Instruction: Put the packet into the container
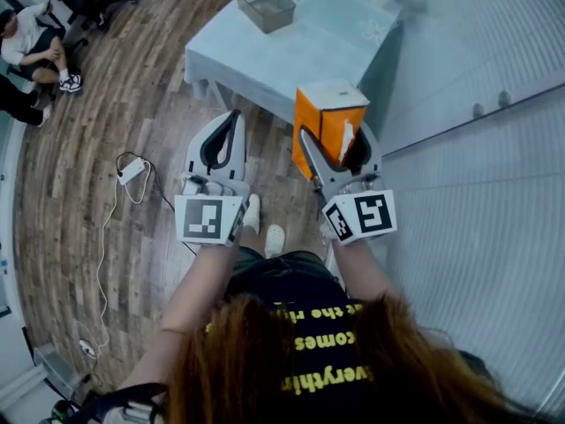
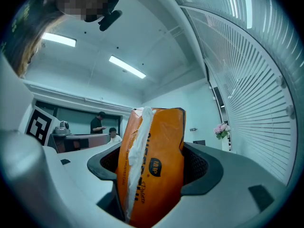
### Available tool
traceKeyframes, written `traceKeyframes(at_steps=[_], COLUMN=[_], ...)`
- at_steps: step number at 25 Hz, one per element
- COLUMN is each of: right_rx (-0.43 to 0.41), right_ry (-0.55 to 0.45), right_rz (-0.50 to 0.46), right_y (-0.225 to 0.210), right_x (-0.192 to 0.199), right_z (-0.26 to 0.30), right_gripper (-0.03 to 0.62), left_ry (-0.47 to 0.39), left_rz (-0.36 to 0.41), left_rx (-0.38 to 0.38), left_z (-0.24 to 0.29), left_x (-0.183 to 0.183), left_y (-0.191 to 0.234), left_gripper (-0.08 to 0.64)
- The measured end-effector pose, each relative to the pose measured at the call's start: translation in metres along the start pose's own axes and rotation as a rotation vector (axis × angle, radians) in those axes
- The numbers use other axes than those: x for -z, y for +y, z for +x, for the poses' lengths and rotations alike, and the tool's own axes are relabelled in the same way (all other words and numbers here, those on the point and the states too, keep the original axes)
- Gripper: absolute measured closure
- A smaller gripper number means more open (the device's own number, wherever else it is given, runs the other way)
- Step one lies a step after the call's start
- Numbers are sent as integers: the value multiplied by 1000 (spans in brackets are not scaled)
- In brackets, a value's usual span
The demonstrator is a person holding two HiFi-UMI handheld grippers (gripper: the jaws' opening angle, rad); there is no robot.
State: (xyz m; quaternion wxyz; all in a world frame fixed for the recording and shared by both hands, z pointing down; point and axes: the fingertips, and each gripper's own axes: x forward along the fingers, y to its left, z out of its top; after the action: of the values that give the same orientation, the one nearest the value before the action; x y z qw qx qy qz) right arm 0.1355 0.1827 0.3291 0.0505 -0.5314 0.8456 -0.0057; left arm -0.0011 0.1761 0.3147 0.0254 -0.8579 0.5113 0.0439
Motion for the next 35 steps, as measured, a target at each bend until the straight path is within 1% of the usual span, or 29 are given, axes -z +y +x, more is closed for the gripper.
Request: traceKeyframes(at_steps=[7, 14, 22, 29, 35], right_rx=[6, 22, 43, 60, 82], right_ry=[-5, -19, -28, -25, -9], right_rz=[-2, -17, -30, -28, -21], right_y=[0, 1, -1, 2, 3], right_x=[-1, -5, -9, -5, 2], right_z=[34, 75, 118, 145, 155], right_gripper=[236, 235, 236, 236, 235], left_ry=[-10, -17, -47, -42, -22], left_rz=[3, -2, -3, -6, -17], left_rx=[12, 17, 68, 99, 110], left_z=[22, 50, 81, 96, 101], left_x=[-2, -8, -9, -4, 2], left_y=[26, 63, 94, 115, 128], left_gripper=[558, 558, 558, 558, 558])
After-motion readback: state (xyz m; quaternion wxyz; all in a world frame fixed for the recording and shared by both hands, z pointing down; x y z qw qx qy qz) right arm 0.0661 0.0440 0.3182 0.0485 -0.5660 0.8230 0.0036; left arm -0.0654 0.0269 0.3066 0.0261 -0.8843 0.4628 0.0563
